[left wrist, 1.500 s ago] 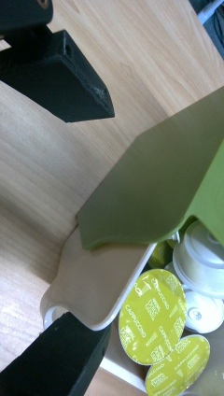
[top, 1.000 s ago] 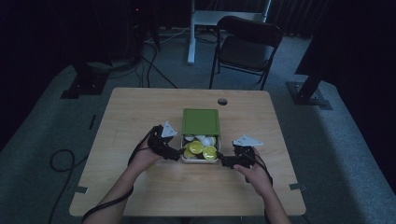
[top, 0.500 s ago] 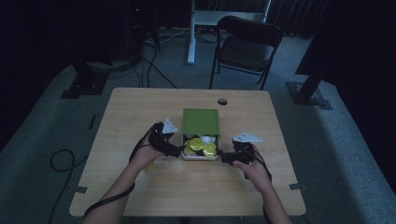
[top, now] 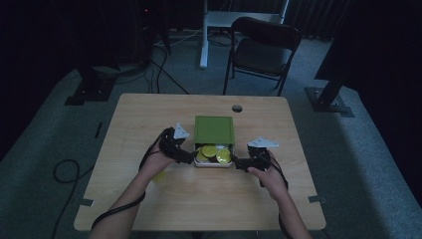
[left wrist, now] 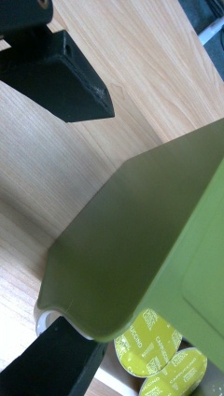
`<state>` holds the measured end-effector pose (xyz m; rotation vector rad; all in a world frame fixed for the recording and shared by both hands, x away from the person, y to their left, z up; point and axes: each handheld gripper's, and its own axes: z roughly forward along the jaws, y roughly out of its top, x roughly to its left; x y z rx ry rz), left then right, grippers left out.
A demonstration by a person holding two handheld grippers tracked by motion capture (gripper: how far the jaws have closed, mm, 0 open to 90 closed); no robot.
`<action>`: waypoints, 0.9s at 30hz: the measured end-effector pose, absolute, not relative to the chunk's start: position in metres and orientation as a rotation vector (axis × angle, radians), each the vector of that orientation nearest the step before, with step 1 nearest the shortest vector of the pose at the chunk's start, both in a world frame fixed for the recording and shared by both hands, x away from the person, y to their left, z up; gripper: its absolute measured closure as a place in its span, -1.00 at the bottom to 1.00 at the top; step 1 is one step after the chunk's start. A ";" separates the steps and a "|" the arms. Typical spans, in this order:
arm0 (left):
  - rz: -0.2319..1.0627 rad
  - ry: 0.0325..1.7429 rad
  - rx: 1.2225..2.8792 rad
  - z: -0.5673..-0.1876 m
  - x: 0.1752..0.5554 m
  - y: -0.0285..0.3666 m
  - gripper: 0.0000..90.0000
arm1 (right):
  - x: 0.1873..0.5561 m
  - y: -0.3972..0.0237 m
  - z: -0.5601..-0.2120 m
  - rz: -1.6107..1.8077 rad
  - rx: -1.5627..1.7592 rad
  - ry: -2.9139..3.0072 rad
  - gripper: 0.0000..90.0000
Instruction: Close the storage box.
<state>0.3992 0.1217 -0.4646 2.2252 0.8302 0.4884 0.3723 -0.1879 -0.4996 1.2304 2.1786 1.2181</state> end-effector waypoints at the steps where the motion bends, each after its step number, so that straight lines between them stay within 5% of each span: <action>1: 0.491 0.833 2.220 -0.465 0.400 0.121 -0.96 | 0.373 -0.188 -0.500 1.217 1.229 2.179 -0.72; 27: 0.439 0.831 2.229 -0.468 0.387 0.126 -0.95 | 0.368 -0.183 -0.501 1.202 1.214 2.192 -0.71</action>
